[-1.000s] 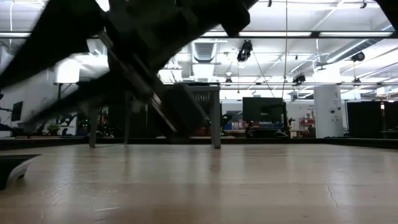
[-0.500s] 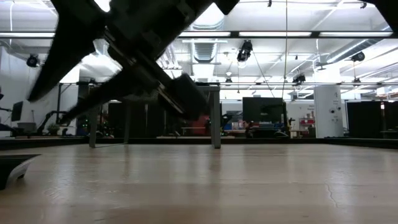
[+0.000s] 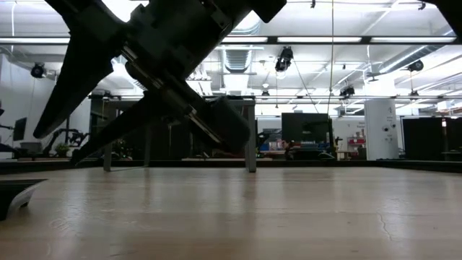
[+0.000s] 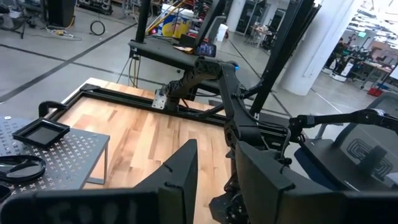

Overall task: Pick & Place Mini shaped plates
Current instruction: Stack the square plate on top of the other square plates on the shelf

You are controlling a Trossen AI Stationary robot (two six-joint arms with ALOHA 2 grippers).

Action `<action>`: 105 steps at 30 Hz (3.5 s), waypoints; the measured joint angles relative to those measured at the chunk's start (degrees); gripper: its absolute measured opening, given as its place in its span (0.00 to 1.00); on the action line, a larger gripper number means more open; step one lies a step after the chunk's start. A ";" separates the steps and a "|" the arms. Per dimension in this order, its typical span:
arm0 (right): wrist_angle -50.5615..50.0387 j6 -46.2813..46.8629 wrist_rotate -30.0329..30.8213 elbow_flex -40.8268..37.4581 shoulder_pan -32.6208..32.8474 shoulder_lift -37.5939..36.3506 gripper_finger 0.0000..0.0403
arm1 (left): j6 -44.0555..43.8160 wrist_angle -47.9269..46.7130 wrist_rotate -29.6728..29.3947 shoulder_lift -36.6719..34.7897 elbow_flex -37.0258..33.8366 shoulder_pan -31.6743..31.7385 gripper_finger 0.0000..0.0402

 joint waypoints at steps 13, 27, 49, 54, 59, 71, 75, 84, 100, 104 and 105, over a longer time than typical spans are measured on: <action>1.33 1.05 1.72 0.00 1.44 0.07 0.29 | 0.05 0.00 -0.02 0.00 0.00 0.00 0.26; 4.66 3.82 3.94 0.04 2.38 2.64 0.29 | 0.00 0.00 -0.04 0.02 0.00 0.02 0.26; 4.67 5.90 4.79 0.22 1.77 2.84 0.27 | -0.02 -0.50 -0.04 0.11 0.00 0.01 0.26; 7.38 7.83 5.17 0.13 1.52 4.69 0.27 | -0.03 -1.48 -0.04 0.13 0.00 0.02 0.26; 7.95 8.65 5.00 0.31 1.62 5.14 0.27 | -0.29 -2.61 -0.04 0.00 0.00 0.02 0.26; 7.81 8.59 3.83 0.31 1.25 5.14 0.06 | 0.03 -2.58 -0.02 0.00 0.00 0.00 0.26; 7.95 8.46 1.53 0.31 0.29 5.14 0.03 | 0.03 -2.56 -0.04 0.02 0.00 0.01 0.26; 10.66 3.97 -12.07 0.37 -3.14 3.46 0.02 | -0.13 -0.99 -0.01 0.03 0.00 0.00 0.26; 13.79 1.73 -53.36 10.86 -12.53 1.84 0.02 | 1.43 10.01 14.02 2.38 0.00 -0.52 0.26; 13.77 2.88 -61.69 14.99 -15.15 1.82 0.02 | -0.87 13.93 18.61 3.98 0.00 -1.32 0.26; 13.79 3.07 -62.69 15.89 -15.83 1.79 0.02 | -1.56 15.01 20.13 4.47 0.00 -1.64 0.26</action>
